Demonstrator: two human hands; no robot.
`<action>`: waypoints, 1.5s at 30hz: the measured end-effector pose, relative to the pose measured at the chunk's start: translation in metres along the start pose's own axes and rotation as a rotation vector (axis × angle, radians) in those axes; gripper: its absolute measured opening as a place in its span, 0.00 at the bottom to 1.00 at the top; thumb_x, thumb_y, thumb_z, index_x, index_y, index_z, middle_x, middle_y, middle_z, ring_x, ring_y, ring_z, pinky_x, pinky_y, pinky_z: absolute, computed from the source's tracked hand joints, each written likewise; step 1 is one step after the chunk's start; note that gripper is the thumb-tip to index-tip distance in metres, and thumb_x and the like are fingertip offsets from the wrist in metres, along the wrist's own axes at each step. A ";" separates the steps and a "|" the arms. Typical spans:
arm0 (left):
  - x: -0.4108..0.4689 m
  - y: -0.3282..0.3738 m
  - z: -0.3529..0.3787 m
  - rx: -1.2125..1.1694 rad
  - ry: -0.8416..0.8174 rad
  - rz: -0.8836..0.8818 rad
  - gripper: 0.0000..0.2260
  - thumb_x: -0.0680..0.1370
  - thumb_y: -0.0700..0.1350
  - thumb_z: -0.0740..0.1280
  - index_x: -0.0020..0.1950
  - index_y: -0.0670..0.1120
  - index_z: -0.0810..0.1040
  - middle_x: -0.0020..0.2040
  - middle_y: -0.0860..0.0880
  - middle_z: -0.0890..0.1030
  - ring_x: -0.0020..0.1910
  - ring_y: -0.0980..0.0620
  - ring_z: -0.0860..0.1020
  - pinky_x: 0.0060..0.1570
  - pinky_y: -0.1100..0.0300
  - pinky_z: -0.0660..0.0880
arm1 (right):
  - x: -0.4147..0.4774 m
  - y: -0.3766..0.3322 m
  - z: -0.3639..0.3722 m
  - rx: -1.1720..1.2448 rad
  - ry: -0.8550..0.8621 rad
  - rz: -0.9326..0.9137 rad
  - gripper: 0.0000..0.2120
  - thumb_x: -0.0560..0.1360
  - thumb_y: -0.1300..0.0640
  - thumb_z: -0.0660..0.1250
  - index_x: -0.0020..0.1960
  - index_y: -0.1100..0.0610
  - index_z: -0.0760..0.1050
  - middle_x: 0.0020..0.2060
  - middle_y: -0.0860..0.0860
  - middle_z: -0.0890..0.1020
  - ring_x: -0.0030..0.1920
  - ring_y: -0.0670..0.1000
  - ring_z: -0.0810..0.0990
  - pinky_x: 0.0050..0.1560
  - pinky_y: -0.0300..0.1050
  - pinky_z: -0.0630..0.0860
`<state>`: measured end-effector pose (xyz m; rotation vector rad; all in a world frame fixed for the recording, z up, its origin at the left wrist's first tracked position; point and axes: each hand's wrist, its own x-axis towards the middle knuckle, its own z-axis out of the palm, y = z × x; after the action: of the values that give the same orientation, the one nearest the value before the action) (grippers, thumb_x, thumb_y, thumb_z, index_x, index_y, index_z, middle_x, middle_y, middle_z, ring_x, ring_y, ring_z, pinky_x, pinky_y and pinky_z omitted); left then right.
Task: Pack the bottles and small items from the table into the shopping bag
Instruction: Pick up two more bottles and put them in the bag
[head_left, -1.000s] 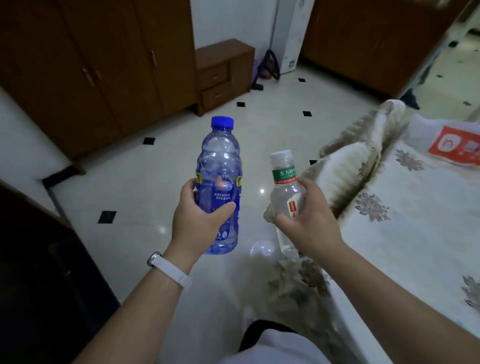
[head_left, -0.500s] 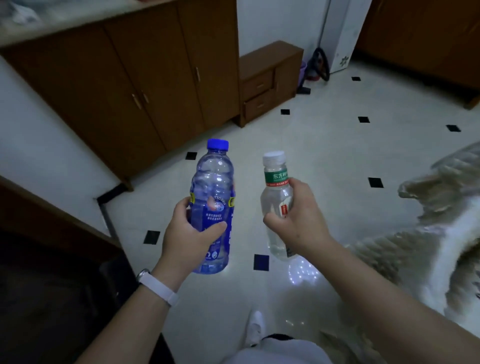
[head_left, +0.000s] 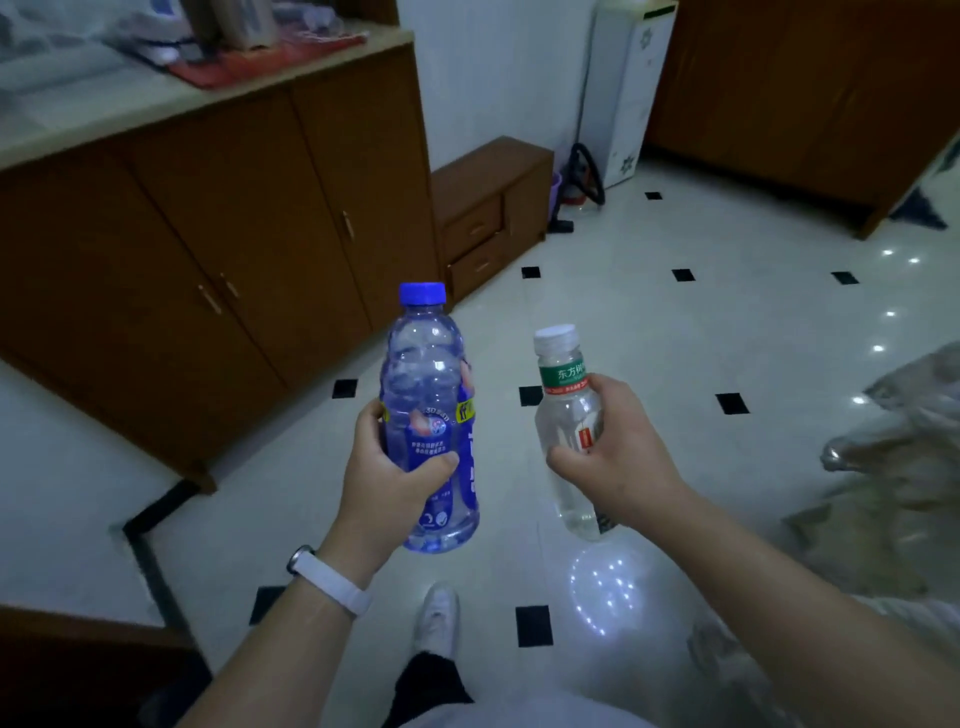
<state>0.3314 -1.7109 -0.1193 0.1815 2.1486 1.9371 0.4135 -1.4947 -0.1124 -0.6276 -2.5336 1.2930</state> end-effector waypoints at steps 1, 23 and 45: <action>0.022 -0.002 0.002 -0.021 -0.027 0.004 0.28 0.65 0.35 0.78 0.58 0.54 0.73 0.54 0.51 0.82 0.48 0.54 0.84 0.40 0.60 0.80 | 0.015 0.001 0.004 -0.003 0.014 0.018 0.26 0.61 0.49 0.69 0.58 0.44 0.68 0.48 0.48 0.76 0.41 0.47 0.79 0.41 0.46 0.76; 0.345 0.050 0.190 -0.143 -0.635 -0.006 0.29 0.61 0.47 0.79 0.59 0.48 0.72 0.54 0.47 0.83 0.52 0.48 0.84 0.48 0.52 0.81 | 0.213 0.019 -0.045 -0.041 0.652 0.346 0.27 0.69 0.53 0.74 0.63 0.43 0.65 0.53 0.44 0.69 0.51 0.28 0.69 0.46 0.24 0.67; 0.410 0.126 0.599 0.103 -0.996 0.153 0.31 0.63 0.43 0.80 0.62 0.49 0.71 0.53 0.50 0.82 0.49 0.55 0.83 0.47 0.52 0.81 | 0.337 0.208 -0.342 0.102 1.117 0.546 0.27 0.67 0.49 0.73 0.63 0.45 0.67 0.56 0.50 0.76 0.54 0.49 0.78 0.59 0.50 0.76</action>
<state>0.0844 -1.0181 -0.0881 1.0868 1.5491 1.3204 0.3036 -0.9844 -0.0780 -1.5377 -1.4047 0.7854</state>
